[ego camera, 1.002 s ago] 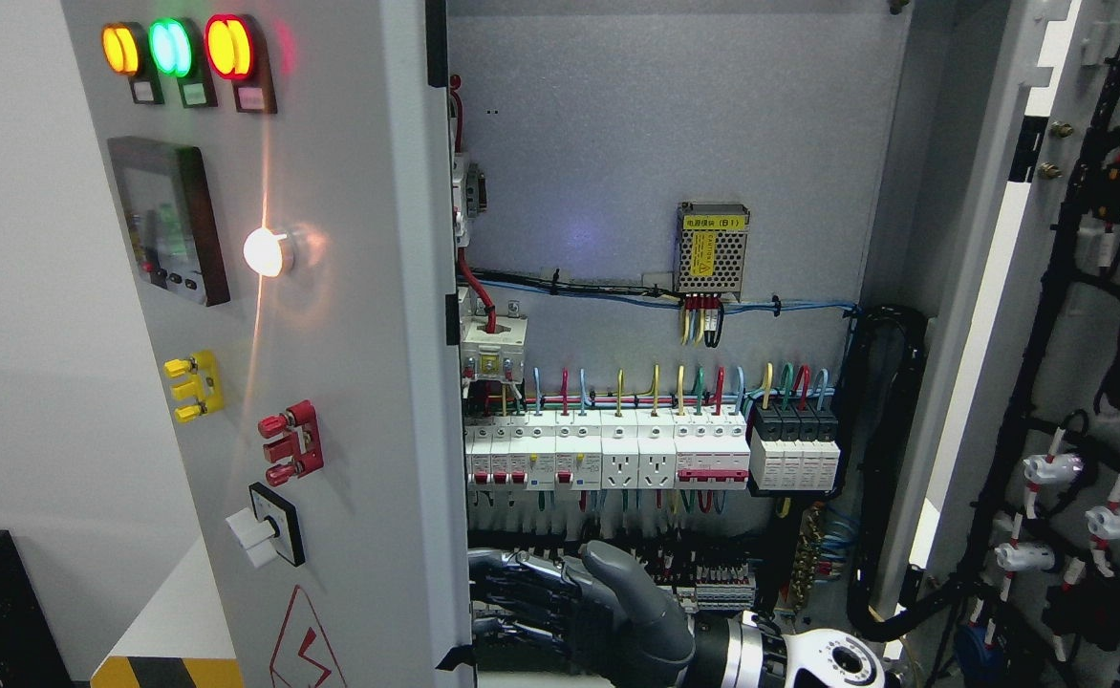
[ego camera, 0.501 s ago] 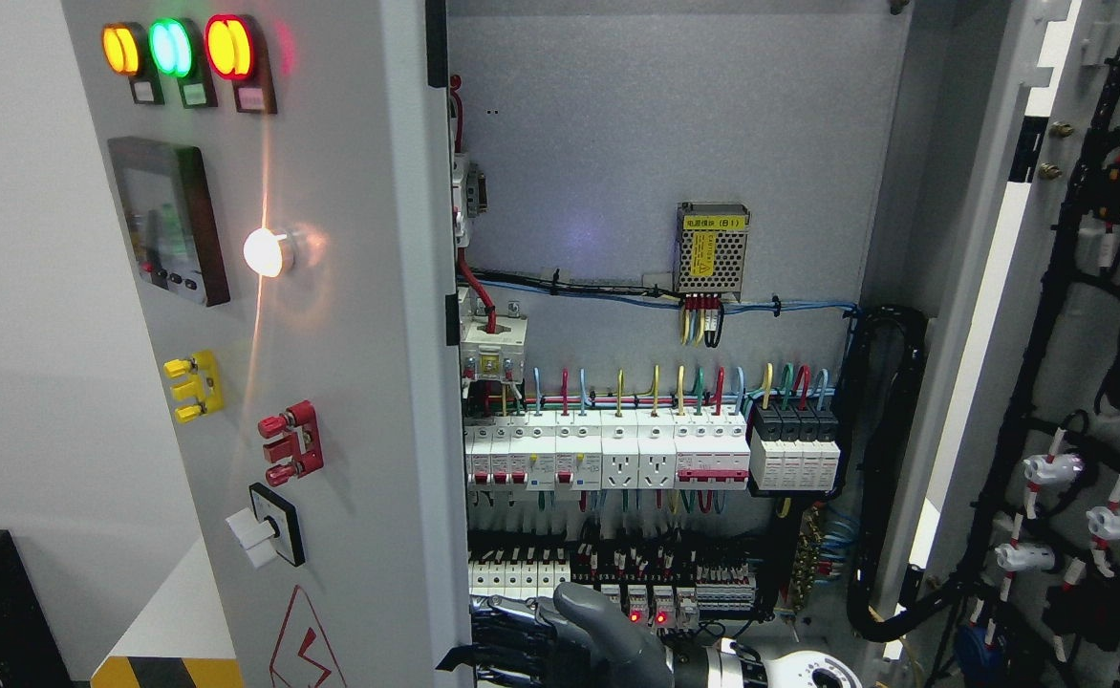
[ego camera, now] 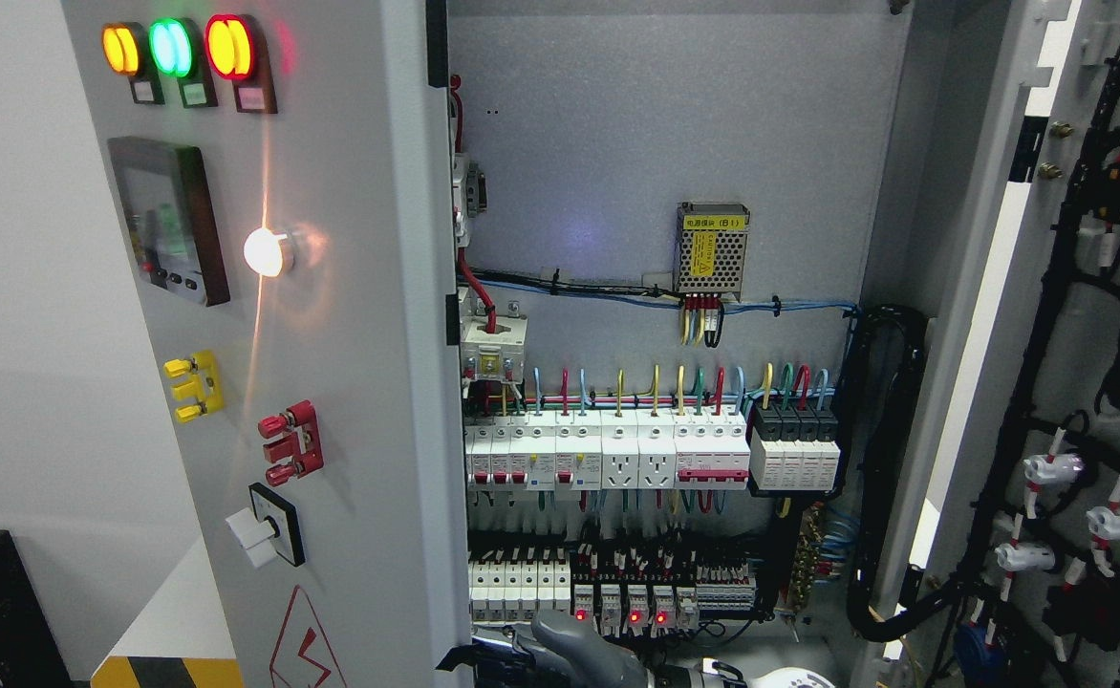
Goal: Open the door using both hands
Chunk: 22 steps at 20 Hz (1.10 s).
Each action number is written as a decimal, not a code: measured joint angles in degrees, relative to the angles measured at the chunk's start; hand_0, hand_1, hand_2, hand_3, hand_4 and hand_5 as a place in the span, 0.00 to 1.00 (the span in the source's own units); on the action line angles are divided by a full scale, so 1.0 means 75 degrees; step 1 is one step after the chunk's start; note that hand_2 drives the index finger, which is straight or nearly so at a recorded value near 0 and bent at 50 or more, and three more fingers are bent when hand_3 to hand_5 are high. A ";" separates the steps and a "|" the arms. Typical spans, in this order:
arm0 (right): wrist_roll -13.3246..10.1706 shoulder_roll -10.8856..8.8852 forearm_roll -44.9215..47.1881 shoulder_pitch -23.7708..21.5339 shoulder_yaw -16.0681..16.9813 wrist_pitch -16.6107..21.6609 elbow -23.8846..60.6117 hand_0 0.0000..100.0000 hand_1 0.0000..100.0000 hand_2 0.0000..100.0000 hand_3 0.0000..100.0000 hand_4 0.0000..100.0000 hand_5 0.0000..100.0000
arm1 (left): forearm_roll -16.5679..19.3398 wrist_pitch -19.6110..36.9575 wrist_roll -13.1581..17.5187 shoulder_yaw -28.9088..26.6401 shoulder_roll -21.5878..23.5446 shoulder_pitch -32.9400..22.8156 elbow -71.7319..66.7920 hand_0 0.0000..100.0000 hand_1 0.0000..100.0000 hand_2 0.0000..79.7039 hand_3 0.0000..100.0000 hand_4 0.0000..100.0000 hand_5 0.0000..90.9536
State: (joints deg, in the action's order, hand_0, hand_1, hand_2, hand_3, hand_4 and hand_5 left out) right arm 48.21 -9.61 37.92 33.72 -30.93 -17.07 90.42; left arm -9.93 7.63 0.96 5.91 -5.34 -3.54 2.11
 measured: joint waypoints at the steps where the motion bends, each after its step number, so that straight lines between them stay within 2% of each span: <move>1: 0.0000 0.0007 0.0006 0.0003 -0.0039 -0.0011 0.0006 0.00 0.00 0.00 0.00 0.00 0.00 | 0.0000 0.0000 0.0000 0.0000 0.0000 0.0000 0.0000 0.00 0.00 0.00 0.00 0.00 0.00; 9: -0.0040 0.0138 0.0020 0.0077 -0.0223 -0.0019 0.0027 0.00 0.00 0.00 0.00 0.00 0.00 | 0.0000 0.0000 0.0000 0.0004 0.0005 0.0002 0.0000 0.00 0.00 0.00 0.00 0.00 0.00; 22: -0.0140 0.0530 0.0025 0.0128 -0.0393 -0.0011 0.0045 0.00 0.00 0.00 0.00 0.00 0.00 | 0.0001 0.0000 0.0000 0.0001 0.0008 0.0003 0.0000 0.00 0.00 0.00 0.00 0.00 0.00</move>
State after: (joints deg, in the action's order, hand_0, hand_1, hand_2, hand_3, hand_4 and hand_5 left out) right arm 47.17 -5.63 38.10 34.68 -33.88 -17.15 90.76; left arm -9.93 7.63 0.96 5.92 -5.28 -3.52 2.11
